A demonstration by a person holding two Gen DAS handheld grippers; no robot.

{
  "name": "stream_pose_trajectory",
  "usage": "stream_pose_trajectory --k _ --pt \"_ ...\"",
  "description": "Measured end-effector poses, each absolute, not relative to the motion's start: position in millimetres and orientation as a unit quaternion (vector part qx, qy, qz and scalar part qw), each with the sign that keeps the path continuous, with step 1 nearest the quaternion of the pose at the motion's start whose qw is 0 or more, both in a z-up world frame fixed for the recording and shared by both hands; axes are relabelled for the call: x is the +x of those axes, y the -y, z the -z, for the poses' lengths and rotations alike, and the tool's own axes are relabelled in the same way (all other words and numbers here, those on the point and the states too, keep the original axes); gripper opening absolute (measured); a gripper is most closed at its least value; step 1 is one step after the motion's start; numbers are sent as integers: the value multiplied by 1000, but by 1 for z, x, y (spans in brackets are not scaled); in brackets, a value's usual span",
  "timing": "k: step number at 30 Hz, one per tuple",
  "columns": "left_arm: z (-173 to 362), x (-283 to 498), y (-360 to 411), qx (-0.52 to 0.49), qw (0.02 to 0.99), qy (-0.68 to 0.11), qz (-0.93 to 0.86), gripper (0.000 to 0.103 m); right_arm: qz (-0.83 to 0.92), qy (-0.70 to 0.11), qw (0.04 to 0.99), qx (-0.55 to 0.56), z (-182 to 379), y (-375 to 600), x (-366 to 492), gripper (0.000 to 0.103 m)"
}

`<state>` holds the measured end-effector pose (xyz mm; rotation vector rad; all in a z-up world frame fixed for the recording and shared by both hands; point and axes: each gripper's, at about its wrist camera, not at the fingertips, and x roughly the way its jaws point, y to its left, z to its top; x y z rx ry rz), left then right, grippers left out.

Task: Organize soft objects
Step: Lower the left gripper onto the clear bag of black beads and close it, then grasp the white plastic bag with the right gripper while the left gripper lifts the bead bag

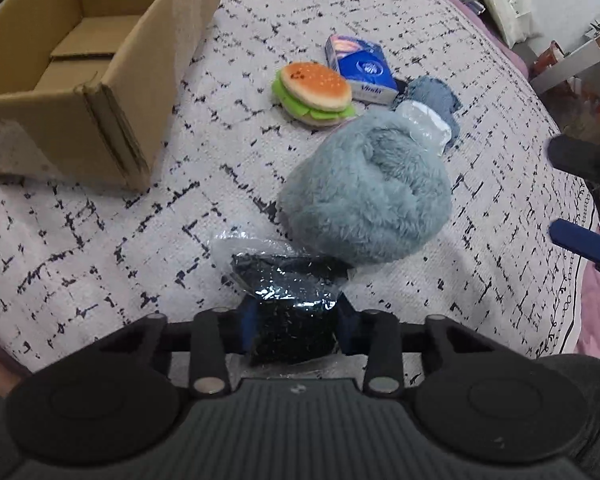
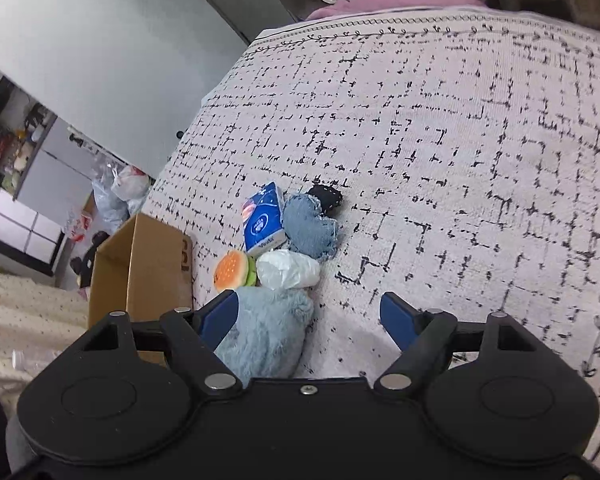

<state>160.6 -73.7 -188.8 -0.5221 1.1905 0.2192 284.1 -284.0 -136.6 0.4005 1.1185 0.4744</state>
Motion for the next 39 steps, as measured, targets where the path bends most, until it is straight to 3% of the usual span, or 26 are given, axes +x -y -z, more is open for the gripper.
stream_pose_trajectory --k 14,29,33,36,37,39 --pt "171 156 56 -260 781 -548 -149 34 -220 -555 758 263 181 276 322 70" --pt "173 171 53 -216 791 -544 -178 34 -223 -563 761 233 202 245 342 70" --pt "174 174 53 -209 795 -542 -174 34 -229 -562 757 242 206 242 345 45" --pt "173 176 51 -207 797 -540 -173 34 -228 -552 764 244 203 245 342 42" --pt "172 177 51 -206 799 -538 -172 34 -226 -548 767 245 201 246 341 18" --pt "171 177 51 -202 802 -536 -172 34 -229 -549 760 262 201 252 339 4"
